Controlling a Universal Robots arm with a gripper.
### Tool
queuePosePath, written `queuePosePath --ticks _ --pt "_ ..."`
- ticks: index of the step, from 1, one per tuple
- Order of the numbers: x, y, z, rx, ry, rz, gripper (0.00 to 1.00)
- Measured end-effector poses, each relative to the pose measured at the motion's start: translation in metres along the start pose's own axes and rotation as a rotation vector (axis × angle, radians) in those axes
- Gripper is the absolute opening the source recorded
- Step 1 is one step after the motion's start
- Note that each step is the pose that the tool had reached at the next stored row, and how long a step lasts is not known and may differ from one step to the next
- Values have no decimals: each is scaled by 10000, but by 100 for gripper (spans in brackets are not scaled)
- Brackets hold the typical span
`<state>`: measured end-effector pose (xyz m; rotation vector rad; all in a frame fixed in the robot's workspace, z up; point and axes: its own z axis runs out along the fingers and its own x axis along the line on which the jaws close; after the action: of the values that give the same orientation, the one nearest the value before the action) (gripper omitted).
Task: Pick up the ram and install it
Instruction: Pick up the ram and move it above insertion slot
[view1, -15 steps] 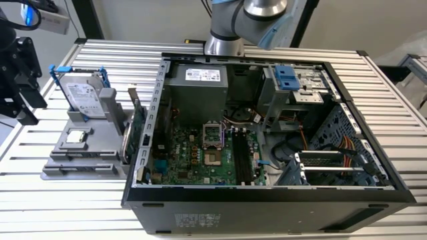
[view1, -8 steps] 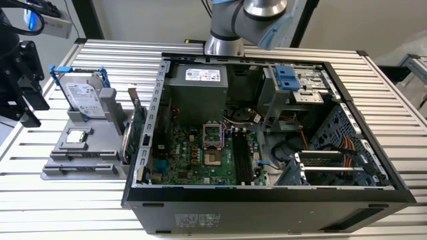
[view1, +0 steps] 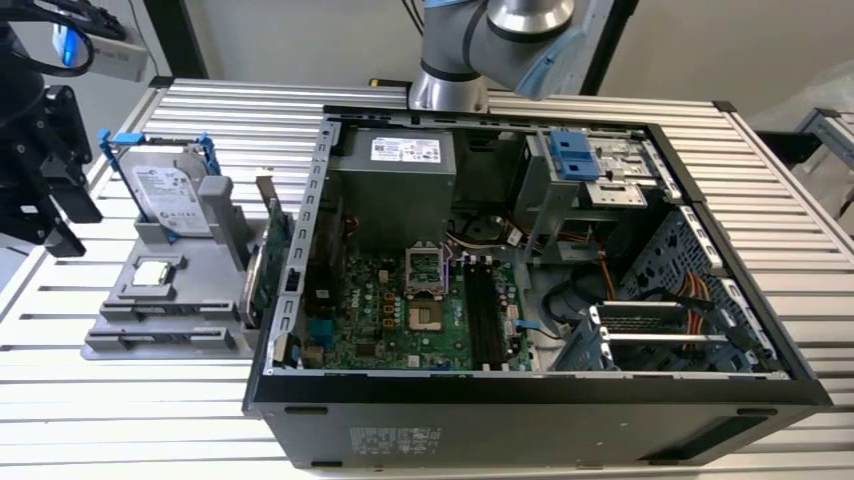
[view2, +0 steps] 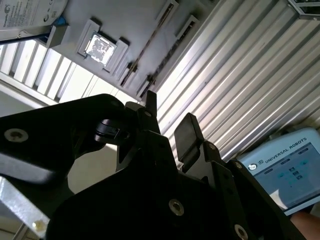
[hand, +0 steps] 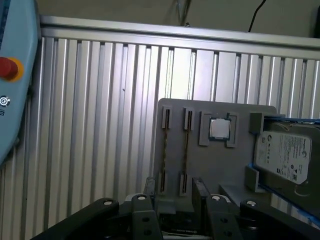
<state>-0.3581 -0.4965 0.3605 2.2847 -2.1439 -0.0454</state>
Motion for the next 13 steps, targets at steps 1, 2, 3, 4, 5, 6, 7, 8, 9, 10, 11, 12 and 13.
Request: queuePosePath --ticks 1,2,3,4,5,6,7,8,9,10,11,12,13 --pt "0 -4 7 0 0 0 100" --pt "0 -8 15 0 0 1 100" --pt "1 -12 21 -1 1 0 100" --pt "1 -17 30 0 0 0 100" --pt "2 -22 38 0 0 0 100" --pt "2 -27 46 -1 1 0 100" --pt "3 -32 54 0 0 0 100" --pt "3 -37 62 -1 1 0 100" --pt "3 -41 70 -1 0 0 100" --pt "3 -44 78 -2 1 1 100" --pt "3 -48 86 -3 3 1 100" --pt "4 -50 96 -1 1 1 100" --pt "4 -51 105 -1 1 1 100"
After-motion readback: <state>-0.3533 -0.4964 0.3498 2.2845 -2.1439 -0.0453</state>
